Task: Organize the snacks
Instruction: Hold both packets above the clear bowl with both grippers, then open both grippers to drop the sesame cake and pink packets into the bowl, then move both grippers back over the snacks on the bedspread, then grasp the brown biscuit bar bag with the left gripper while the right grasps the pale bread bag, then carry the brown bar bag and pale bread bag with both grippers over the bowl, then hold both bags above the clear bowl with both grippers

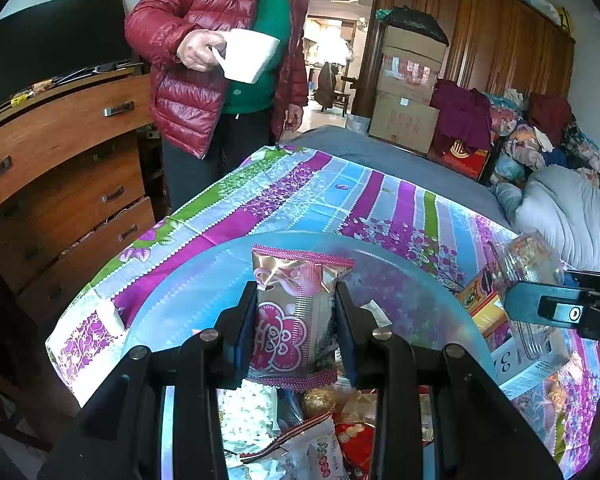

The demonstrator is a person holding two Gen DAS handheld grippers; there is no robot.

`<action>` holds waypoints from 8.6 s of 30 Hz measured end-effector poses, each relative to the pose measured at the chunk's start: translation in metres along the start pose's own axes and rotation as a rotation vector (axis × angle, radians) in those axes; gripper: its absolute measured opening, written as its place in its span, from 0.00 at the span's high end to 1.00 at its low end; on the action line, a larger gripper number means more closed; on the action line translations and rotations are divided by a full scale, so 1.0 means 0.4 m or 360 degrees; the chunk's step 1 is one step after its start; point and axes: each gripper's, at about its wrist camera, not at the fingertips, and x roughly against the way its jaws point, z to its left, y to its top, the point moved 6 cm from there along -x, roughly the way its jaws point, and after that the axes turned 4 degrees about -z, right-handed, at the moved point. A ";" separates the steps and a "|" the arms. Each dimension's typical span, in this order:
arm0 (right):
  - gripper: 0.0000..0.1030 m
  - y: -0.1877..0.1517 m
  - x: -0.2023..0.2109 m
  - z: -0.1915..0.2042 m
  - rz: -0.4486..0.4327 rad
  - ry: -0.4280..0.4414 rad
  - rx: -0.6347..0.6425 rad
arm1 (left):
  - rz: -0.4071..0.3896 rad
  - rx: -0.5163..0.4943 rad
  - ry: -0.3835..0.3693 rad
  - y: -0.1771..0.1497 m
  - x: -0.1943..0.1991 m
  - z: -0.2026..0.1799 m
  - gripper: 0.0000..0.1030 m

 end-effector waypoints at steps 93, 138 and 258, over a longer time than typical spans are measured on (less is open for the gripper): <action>0.26 -0.089 -0.006 0.018 0.0061 0.0252 -0.0086 | -0.0023 0.0106 -0.0047 -0.032 0.024 0.025 0.24; 0.26 -0.797 0.471 -0.803 0.0080 -0.0822 -0.0532 | 0.0470 -0.0952 -0.1004 -0.573 0.162 -0.936 0.24; 0.35 -0.097 0.354 -0.073 -0.0464 -0.0317 0.0096 | -0.0113 -0.0263 -0.0212 -0.067 0.182 -0.370 0.66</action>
